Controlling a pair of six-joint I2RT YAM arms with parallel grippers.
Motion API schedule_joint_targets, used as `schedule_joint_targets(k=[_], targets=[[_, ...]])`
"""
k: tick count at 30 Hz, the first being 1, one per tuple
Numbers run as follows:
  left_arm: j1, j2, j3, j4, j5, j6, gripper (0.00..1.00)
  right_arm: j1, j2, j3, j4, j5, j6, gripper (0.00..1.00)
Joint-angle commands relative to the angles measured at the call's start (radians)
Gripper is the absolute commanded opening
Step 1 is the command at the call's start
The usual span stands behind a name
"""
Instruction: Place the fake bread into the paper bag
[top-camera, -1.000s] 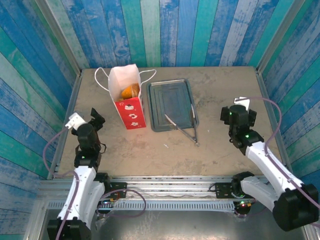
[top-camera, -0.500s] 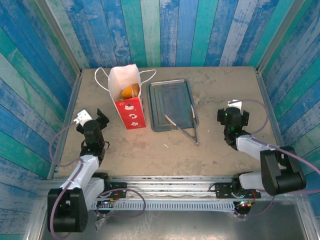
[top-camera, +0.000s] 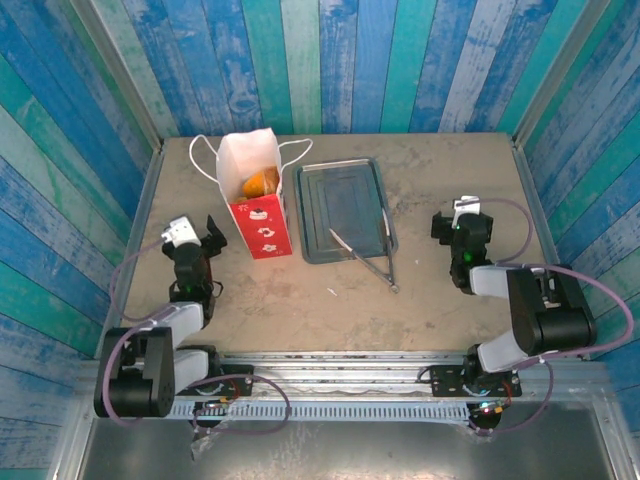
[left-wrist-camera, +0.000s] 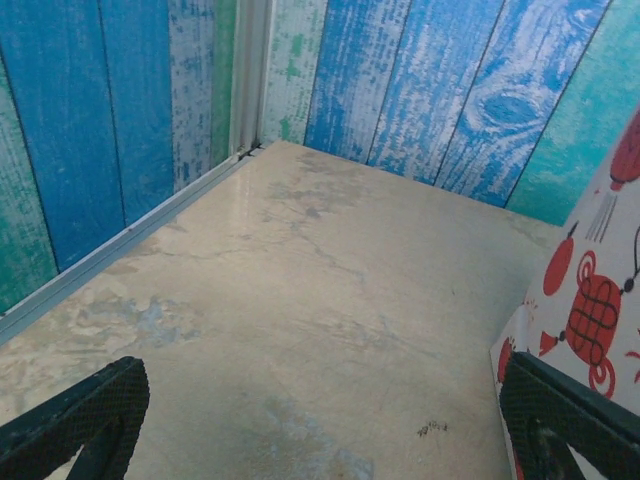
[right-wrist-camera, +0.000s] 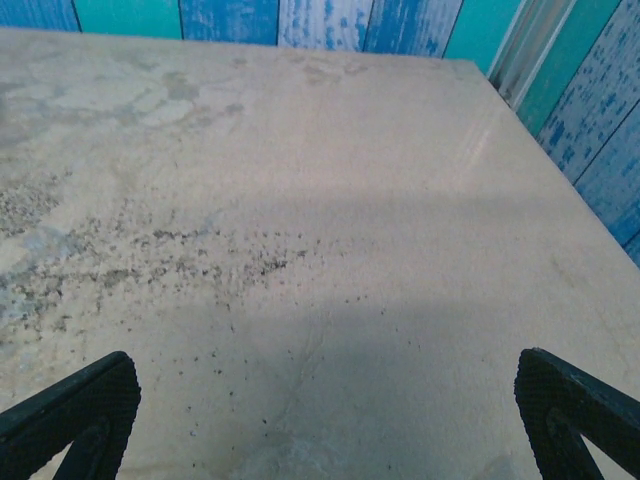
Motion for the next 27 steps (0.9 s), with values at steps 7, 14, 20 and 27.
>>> schedule_joint_targets(k=[7, 14, 20, 27], targets=[[0.004, 0.226, -0.052, 0.397, 0.108, 0.105, 0.94, -0.008, 0.005, -0.013, 0.051, -0.052, -0.011, 1.00], [0.003, 0.330, 0.041, 0.337, 0.150, 0.129, 0.94, -0.009, 0.005, -0.012, 0.054, -0.053, -0.011, 1.00], [-0.013, 0.327, 0.088, 0.236, 0.171, 0.156, 0.94, -0.009, 0.008, -0.012, 0.051, -0.052, -0.010, 1.00], [-0.019, 0.332, 0.106, 0.209, 0.229, 0.190, 0.94, -0.008, 0.006, -0.013, 0.051, -0.052, -0.010, 1.00]])
